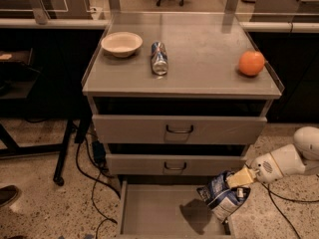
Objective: Place blue chip bag into bottom drawer
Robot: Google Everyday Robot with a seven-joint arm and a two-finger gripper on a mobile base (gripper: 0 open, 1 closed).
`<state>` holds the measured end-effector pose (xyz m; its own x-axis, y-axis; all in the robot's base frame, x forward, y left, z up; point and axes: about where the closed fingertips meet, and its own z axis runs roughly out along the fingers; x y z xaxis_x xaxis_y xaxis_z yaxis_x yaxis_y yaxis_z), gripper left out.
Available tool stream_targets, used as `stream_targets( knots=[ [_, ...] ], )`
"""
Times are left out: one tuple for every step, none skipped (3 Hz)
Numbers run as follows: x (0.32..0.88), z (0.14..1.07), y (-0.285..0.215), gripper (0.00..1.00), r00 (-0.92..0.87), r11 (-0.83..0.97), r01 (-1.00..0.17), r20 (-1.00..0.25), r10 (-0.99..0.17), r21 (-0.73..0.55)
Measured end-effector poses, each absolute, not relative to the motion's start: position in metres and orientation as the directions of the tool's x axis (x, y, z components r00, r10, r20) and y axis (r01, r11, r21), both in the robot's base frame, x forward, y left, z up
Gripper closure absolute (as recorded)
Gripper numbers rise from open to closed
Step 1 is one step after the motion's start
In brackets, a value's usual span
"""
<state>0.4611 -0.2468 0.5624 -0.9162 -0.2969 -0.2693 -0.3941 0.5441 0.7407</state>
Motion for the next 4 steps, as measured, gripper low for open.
stream_targets(
  knots=[
    [0.469,0.523,-0.255,1.0,-0.951,0.532,-0.31,-0.264,-0.162,0.788],
    [0.475,0.489,-0.265,1.0,-0.97,0.503,-0.235,-0.233,-0.067,0.832],
    [0.479,0.475,-0.266,1.0,-0.975,0.503,-0.203,-0.222,-0.023,0.84],
    [0.479,0.474,-0.266,1.0,-0.975,0.505,-0.201,-0.222,-0.019,0.839]
  ],
)
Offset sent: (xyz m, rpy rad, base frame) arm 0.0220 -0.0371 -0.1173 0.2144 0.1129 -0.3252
